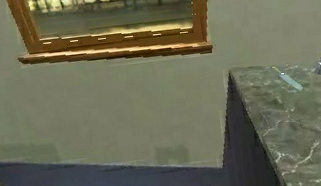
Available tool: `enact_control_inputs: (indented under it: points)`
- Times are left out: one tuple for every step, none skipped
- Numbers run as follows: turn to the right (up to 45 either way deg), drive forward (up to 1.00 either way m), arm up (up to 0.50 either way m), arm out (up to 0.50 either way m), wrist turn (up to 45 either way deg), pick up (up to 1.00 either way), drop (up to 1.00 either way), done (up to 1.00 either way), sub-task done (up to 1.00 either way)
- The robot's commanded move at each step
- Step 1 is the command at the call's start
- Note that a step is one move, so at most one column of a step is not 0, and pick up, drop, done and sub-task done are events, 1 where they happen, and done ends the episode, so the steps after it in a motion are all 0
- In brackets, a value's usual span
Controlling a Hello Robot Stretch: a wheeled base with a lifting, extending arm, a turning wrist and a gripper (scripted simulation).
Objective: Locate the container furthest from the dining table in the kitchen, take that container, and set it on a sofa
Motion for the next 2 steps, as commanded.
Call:
enact_control_inputs:
  points:
    - [0.0,0.6,0.0,0.0,0.0,0.0,0.0,0.0,0.0]
    - [0.0,0.0,0.5,0.0,0.0,0.0,0.0,0.0,0.0]
